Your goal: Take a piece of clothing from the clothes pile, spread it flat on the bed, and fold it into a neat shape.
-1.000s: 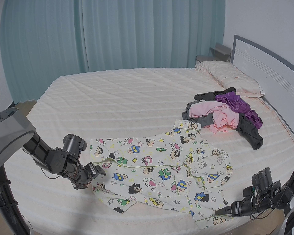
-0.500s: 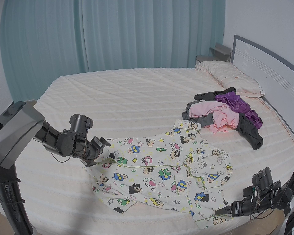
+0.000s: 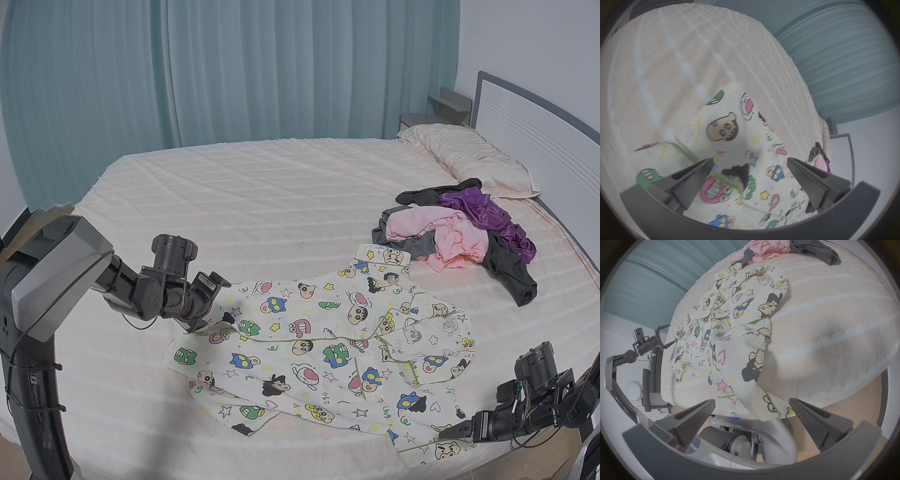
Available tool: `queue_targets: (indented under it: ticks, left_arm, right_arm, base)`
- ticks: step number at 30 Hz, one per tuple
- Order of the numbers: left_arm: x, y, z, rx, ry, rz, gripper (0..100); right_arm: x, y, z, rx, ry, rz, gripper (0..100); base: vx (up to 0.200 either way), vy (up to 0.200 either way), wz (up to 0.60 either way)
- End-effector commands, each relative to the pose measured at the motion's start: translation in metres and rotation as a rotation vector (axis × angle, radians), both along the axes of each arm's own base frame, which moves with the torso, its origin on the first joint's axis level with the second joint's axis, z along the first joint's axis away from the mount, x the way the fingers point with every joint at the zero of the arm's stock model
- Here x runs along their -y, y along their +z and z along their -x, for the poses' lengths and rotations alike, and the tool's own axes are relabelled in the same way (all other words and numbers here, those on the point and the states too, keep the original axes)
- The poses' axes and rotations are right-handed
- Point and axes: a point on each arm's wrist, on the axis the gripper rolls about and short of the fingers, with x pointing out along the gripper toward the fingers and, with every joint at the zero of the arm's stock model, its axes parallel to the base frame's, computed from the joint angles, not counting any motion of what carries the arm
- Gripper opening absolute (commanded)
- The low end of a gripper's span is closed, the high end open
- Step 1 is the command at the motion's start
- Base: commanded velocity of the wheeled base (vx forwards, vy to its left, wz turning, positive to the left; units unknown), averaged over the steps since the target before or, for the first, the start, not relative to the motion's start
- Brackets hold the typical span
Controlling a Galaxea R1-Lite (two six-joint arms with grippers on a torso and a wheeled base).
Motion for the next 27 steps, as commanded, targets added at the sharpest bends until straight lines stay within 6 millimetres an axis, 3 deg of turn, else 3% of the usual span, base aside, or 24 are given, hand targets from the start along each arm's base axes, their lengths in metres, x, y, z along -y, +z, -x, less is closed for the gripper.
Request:
queue_targets:
  ticks: [1, 2, 3, 5, 8, 11, 16, 21, 27]
  left_arm:
    - [-0.015, 0.022, 0.037, 0.027, -0.069, -0.024, 100]
    - [-0.019, 0.026, 0.057, 0.021, -0.111, -0.061, 100]
    - [-0.019, 0.026, 0.059, 0.018, -0.114, -0.063, 100]
    - [-0.023, 0.031, 0.087, 0.012, -0.153, -0.089, 100]
    - [-0.027, 0.036, 0.108, 0.032, -0.168, -0.075, 100]
    - [-0.026, 0.023, 0.122, -0.012, -0.209, -0.119, 100]
    - [-0.027, 0.005, 0.126, -0.063, -0.25, -0.174, 100]
    - [-0.024, -0.026, 0.111, -0.139, -0.234, -0.208, 100]
    - [-0.02, -0.045, 0.102, -0.177, -0.239, -0.236, 100]
  right_arm:
    - [0.0, 0.0, 0.0, -0.003, 0.0, 0.0, 100]
    - [0.0, 0.0, 0.0, -0.003, 0.0, 0.0, 100]
    - [0.0, 0.0, 0.0, -0.003, 0.0, 0.0, 100]
    - [0.0, 0.0, 0.001, -0.004, 0.0, 0.0, 100]
    - [0.001, -0.001, 0.002, -0.007, 0.0, 0.001, 100]
    - [0.0, -0.001, 0.002, -0.007, 0.002, 0.001, 100]
    - [0.0, -0.001, 0.002, -0.007, 0.002, 0.001, 100]
    - [0.001, -0.001, 0.004, -0.014, 0.0, 0.003, 100]
    - [0.001, -0.002, 0.004, -0.02, 0.0, 0.005, 100]
  base:
    - [0.0, 0.0, 0.0]
    - [0.0, 0.0, 0.0]
    - [0.0, 0.0, 0.0]
    - [0.0, 0.0, 0.0]
    - [0.0, 0.0, 0.0]
    - [0.0, 0.0, 0.0]
    - [0.0, 0.0, 0.0]
    - [0.0, 0.0, 0.0]
    - [0.0, 0.0, 0.0]
